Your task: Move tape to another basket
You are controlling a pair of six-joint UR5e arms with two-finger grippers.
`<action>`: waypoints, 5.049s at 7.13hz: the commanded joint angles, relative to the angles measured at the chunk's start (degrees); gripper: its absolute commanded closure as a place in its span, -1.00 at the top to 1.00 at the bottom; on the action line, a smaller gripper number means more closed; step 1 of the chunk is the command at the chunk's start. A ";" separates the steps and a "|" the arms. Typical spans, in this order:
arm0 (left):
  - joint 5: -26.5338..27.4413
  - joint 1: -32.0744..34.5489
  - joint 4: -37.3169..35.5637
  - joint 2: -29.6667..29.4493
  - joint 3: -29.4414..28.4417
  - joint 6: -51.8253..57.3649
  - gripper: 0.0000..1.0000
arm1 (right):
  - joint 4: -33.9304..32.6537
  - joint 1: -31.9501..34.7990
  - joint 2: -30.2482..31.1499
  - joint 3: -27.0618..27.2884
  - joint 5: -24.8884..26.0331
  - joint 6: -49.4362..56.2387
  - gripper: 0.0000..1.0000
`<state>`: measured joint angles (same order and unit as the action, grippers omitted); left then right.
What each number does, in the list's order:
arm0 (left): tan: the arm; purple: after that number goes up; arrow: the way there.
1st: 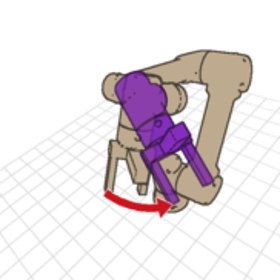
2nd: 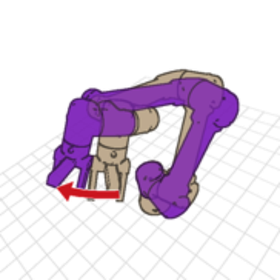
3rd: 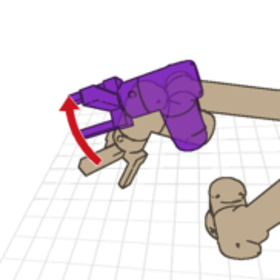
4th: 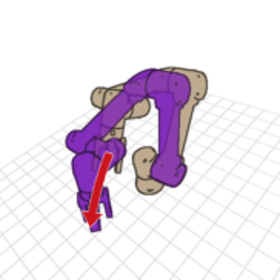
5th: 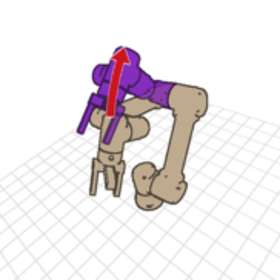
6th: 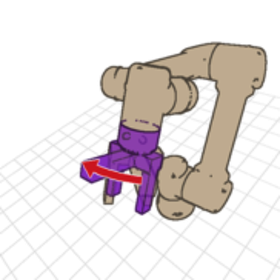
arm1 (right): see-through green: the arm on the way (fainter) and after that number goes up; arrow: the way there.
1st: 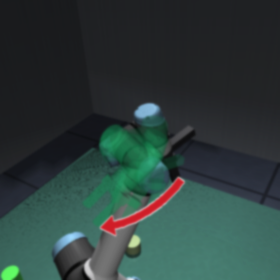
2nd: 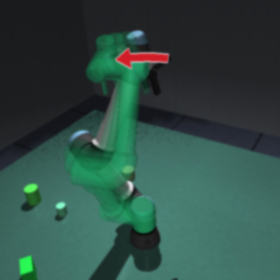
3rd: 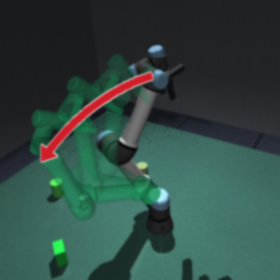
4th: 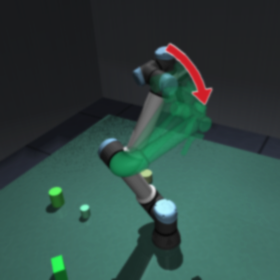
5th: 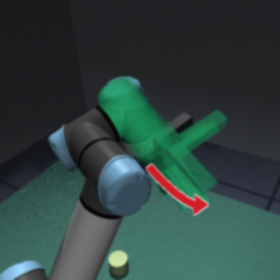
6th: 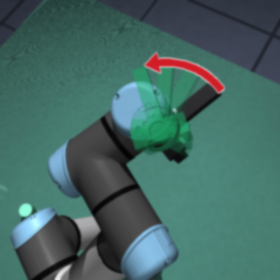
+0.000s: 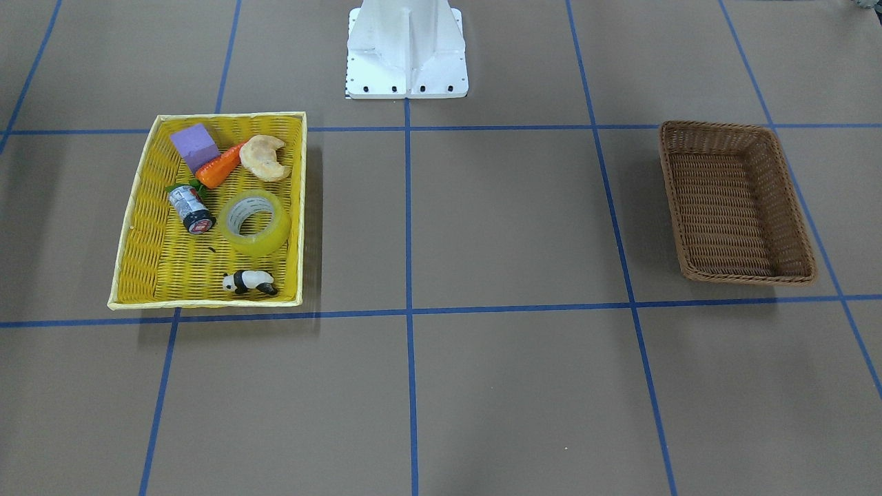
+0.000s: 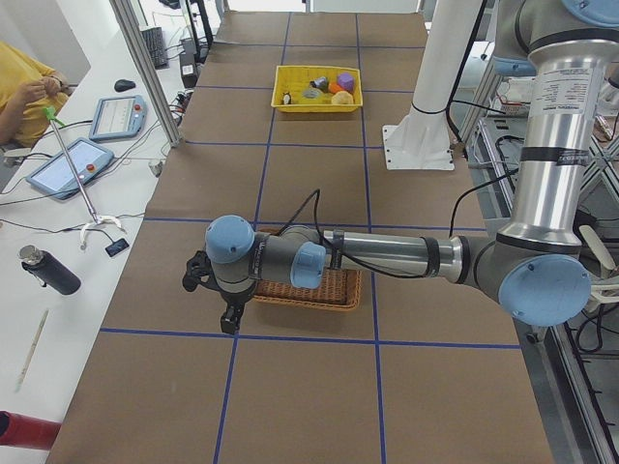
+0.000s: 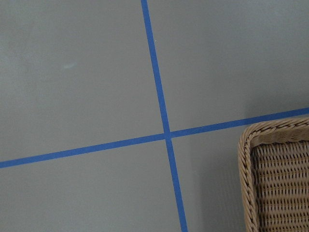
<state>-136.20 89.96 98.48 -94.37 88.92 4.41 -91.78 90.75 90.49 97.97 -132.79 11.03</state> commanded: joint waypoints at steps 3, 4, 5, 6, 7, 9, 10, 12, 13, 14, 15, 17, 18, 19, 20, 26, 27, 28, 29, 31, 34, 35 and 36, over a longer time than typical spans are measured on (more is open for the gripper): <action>0.06 0.04 11.12 -0.03 -1.02 0.33 0.98 | 12.15 -0.04 0.30 -0.50 -4.31 0.04 1.00; -0.03 0.04 11.21 -0.03 -1.11 0.42 0.98 | 12.24 -0.04 -0.14 0.46 -6.93 -0.22 1.00; -0.03 0.04 11.21 -0.03 -0.94 0.42 0.98 | 13.63 -1.09 -0.23 1.34 -8.43 -1.70 1.00; 0.06 -0.05 11.13 0.32 -1.89 0.68 0.98 | 15.99 -4.49 -0.66 3.43 -8.36 -9.64 1.00; -0.20 -0.05 14.08 -0.20 -4.25 0.34 0.98 | 18.19 -9.22 -2.50 4.15 -7.75 -16.42 1.00; -2.30 -0.14 14.29 -2.22 -5.33 -5.35 0.98 | 19.52 -17.58 -7.94 3.98 -7.39 -24.97 0.99; -3.45 -0.14 14.72 -1.96 -5.16 -5.47 0.98 | 20.14 -21.01 -8.75 4.85 -7.65 -29.01 0.98; -3.46 -0.14 14.82 -2.14 -4.98 -5.47 0.98 | 20.06 -30.24 -9.89 7.92 -0.14 -35.61 0.99; -3.46 -0.14 14.82 -2.05 -4.72 -5.47 0.98 | 20.06 -35.06 -11.03 8.20 5.47 -40.26 0.98; -3.37 -0.14 14.90 -2.05 -4.72 -5.38 0.98 | 20.06 -39.98 -11.21 8.20 11.97 -43.35 0.98; -3.46 -0.14 14.90 -1.96 -4.63 -5.20 0.98 | 19.97 -43.60 -11.56 8.03 16.21 -44.25 0.95; -3.46 -0.05 14.90 -1.88 -4.63 -5.12 0.98 | 19.44 -48.97 -14.72 5.84 21.14 -47.76 0.87; -3.46 -0.13 14.90 -1.87 -4.63 -5.12 0.98 | 19.36 -51.09 -14.73 5.65 23.61 -47.77 0.79; -3.46 -0.05 14.90 -1.87 -4.63 -5.12 0.98 | 19.44 -51.46 -14.56 5.30 23.81 -47.69 0.67; -3.46 -0.05 14.90 -1.87 -4.72 -5.12 0.98 | 19.44 -51.46 -14.21 5.21 23.72 -47.51 0.63; -3.46 -0.14 14.90 -1.87 -4.63 -5.29 0.98 | 19.27 -51.47 -14.38 4.59 22.75 -46.89 -1.00; -3.46 -0.05 14.90 -1.87 -4.72 -5.29 0.98 | 19.27 -50.33 -14.38 5.12 22.67 -46.89 -1.00; -3.46 -0.05 14.90 -1.87 -4.63 -5.38 0.98 | 19.35 -48.05 -14.38 5.91 22.14 -46.81 -1.00; -3.46 -0.13 14.90 -1.87 -4.72 -5.38 0.98 | 19.36 -44.20 -14.64 6.61 19.18 -46.72 -1.00; -3.46 -0.14 14.99 -1.96 -4.72 -5.38 0.98 | 19.36 -39.35 -17.52 7.41 16.87 -47.24 -1.00; -3.55 -0.14 15.16 -2.40 -2.44 -5.38 0.98 | 19.18 -38.80 -24.02 6.45 17.04 -52.48 -1.00; -3.55 -0.14 18.65 -2.23 -2.00 -5.99 0.98 | 19.27 -39.76 -26.40 6.09 17.39 -56.17 -1.00; -3.46 -1.01 21.38 -3.18 -1.99 -8.69 0.98 | 19.35 -41.86 -28.77 6.09 19.13 -59.52 -1.00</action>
<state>-139.72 89.60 116.62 -96.85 86.58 -2.04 -72.51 50.83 64.75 104.25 -115.12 -44.21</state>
